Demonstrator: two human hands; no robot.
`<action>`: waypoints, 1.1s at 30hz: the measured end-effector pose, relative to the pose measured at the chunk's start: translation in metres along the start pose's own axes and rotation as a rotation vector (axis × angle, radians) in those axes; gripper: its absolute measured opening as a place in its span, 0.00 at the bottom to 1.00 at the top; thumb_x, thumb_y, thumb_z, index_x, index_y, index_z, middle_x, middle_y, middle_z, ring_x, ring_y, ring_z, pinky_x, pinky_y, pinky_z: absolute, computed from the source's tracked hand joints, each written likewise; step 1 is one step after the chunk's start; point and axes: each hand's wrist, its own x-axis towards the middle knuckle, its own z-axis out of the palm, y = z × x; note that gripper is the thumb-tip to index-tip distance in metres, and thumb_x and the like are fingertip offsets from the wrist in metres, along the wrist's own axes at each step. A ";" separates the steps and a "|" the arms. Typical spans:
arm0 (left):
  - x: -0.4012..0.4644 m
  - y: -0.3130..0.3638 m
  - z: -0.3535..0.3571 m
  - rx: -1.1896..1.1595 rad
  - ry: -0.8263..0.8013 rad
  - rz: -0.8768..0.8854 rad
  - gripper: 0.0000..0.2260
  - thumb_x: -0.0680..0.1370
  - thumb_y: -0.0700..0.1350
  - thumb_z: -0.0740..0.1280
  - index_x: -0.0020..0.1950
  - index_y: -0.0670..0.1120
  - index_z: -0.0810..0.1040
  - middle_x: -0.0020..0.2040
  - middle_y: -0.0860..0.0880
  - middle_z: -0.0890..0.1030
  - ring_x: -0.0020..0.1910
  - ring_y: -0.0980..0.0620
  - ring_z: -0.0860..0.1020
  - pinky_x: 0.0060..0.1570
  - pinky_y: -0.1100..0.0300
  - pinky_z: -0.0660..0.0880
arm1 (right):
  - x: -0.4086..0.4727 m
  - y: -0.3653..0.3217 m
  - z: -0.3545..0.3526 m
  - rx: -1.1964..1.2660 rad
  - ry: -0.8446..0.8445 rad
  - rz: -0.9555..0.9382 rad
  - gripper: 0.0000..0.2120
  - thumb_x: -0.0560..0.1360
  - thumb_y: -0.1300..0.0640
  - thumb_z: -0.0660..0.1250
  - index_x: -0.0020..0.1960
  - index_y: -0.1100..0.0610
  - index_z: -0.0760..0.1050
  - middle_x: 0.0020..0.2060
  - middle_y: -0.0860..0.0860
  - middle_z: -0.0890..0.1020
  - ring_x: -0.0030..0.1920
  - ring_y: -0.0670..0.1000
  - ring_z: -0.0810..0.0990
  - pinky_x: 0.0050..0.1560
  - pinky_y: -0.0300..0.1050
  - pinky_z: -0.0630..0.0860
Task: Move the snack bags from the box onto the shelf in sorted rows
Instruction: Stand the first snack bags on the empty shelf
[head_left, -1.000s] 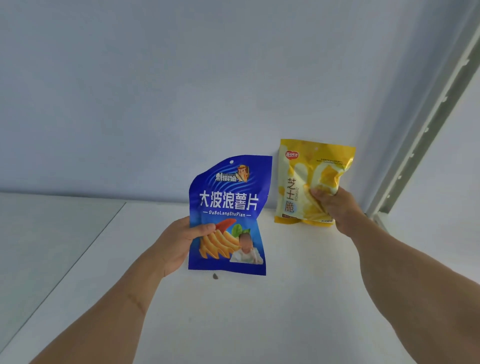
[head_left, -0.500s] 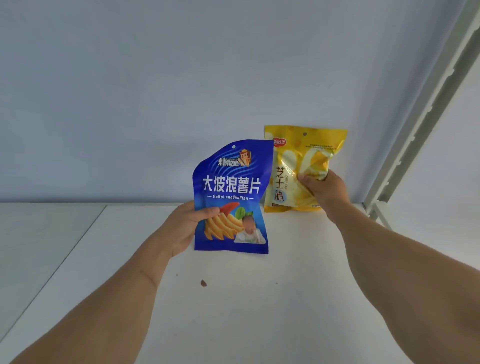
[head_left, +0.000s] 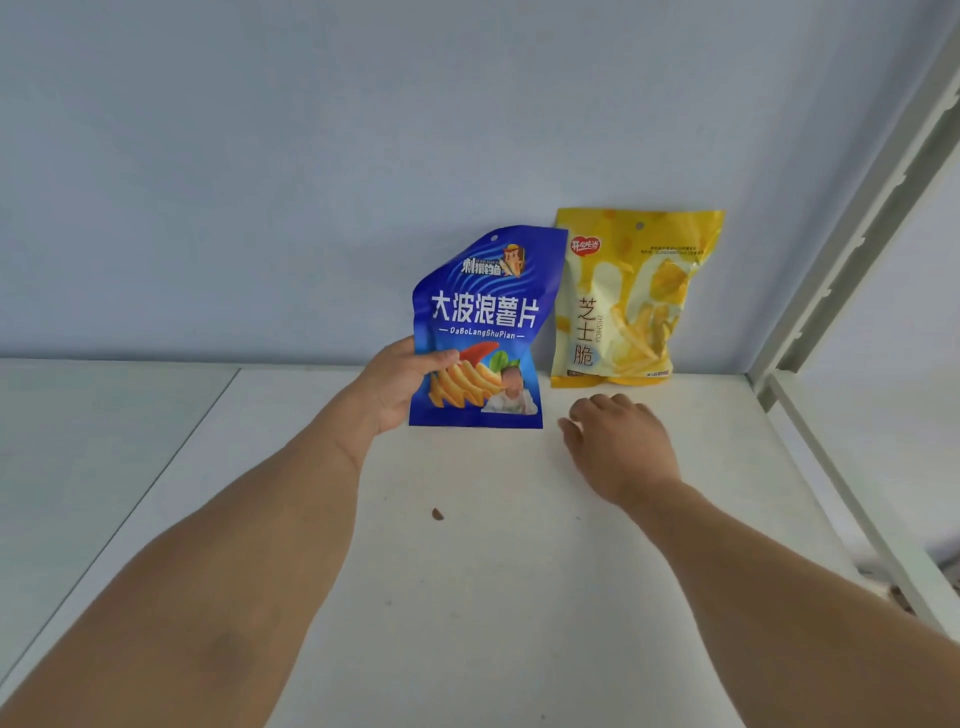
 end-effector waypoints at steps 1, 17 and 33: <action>0.004 -0.001 0.000 0.006 0.003 -0.002 0.07 0.80 0.38 0.68 0.56 0.46 0.81 0.52 0.47 0.85 0.51 0.49 0.83 0.57 0.52 0.79 | 0.001 -0.007 0.002 0.018 0.001 -0.027 0.15 0.83 0.48 0.58 0.57 0.56 0.79 0.53 0.53 0.82 0.56 0.58 0.78 0.53 0.49 0.71; 0.062 -0.014 -0.005 0.071 0.140 0.067 0.10 0.79 0.40 0.70 0.61 0.44 0.80 0.54 0.48 0.85 0.51 0.51 0.82 0.51 0.56 0.78 | 0.028 -0.033 0.020 0.056 -0.089 -0.004 0.19 0.84 0.45 0.54 0.67 0.52 0.75 0.62 0.49 0.79 0.61 0.52 0.74 0.58 0.46 0.71; -0.036 -0.042 -0.048 1.324 0.380 0.421 0.14 0.81 0.47 0.65 0.63 0.41 0.79 0.60 0.42 0.80 0.57 0.38 0.79 0.54 0.47 0.74 | 0.011 -0.073 -0.010 -0.128 -0.118 -0.146 0.17 0.84 0.47 0.53 0.63 0.53 0.75 0.60 0.51 0.79 0.61 0.54 0.75 0.59 0.48 0.71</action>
